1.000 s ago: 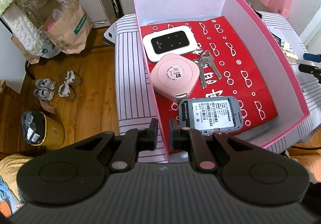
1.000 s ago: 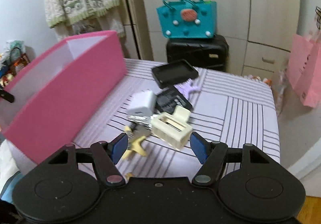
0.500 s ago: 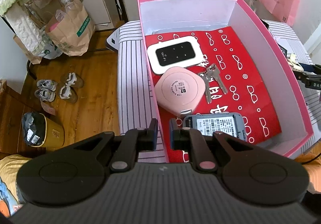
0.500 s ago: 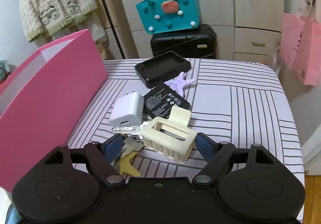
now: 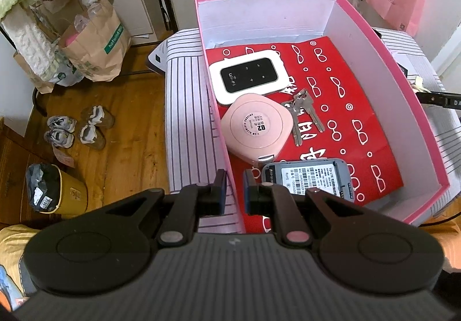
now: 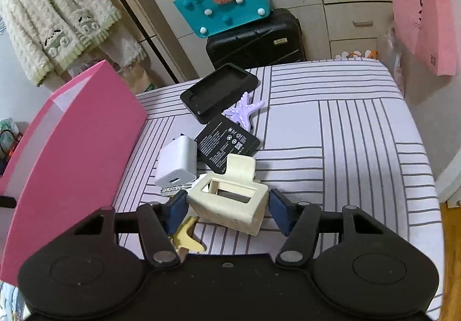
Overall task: Organize rigid objects
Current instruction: 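Grasp the cream hair clip with the right gripper, then carry the hair clip into the box and release it beside the router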
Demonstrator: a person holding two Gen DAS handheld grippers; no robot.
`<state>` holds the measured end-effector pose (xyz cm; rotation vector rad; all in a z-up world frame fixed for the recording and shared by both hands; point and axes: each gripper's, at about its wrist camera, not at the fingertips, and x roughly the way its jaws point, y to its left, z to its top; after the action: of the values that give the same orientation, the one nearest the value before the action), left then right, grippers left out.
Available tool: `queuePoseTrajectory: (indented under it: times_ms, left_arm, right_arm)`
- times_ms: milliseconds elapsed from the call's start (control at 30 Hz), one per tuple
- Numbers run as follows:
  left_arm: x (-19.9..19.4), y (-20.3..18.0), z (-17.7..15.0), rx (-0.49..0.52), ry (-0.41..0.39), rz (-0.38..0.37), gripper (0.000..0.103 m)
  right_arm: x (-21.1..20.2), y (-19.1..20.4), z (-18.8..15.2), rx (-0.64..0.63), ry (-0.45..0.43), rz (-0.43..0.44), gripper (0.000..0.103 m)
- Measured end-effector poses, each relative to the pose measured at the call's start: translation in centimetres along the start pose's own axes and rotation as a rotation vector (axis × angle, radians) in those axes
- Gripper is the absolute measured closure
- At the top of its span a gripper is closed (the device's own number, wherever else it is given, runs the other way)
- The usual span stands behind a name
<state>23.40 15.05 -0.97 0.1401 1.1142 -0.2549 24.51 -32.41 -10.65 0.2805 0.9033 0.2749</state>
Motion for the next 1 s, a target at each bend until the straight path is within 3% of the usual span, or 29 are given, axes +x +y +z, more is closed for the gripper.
queuePoseTrajectory:
  times_ms: [367, 533, 767, 1000]
  left_arm:
    - [0.1, 0.3, -1.0, 0.026, 0.015, -0.024, 0.093]
    - [-0.3, 0.2, -1.0, 0.043, 0.011, -0.028, 0.092]
    - [-0.9, 0.5, -1.4, 0.039, -0.003, -0.046, 0.092]
    - [-1.1, 0.6, -1.5, 0.038, -0.012, -0.050, 0.092]
  right_arm:
    - [-3.9, 2.2, 0.5, -0.051, -0.025, 0.027, 0.037]
    - [-6.4, 5.8, 2.2, -0.092, 0.006, 0.237, 0.037]
    - [-8.4, 13.4, 4.3, -0.323, -0.007, 0.337, 0.037]
    - [-6.0, 19.6, 5.1, -0.506, 0.027, 0.347, 0.037]
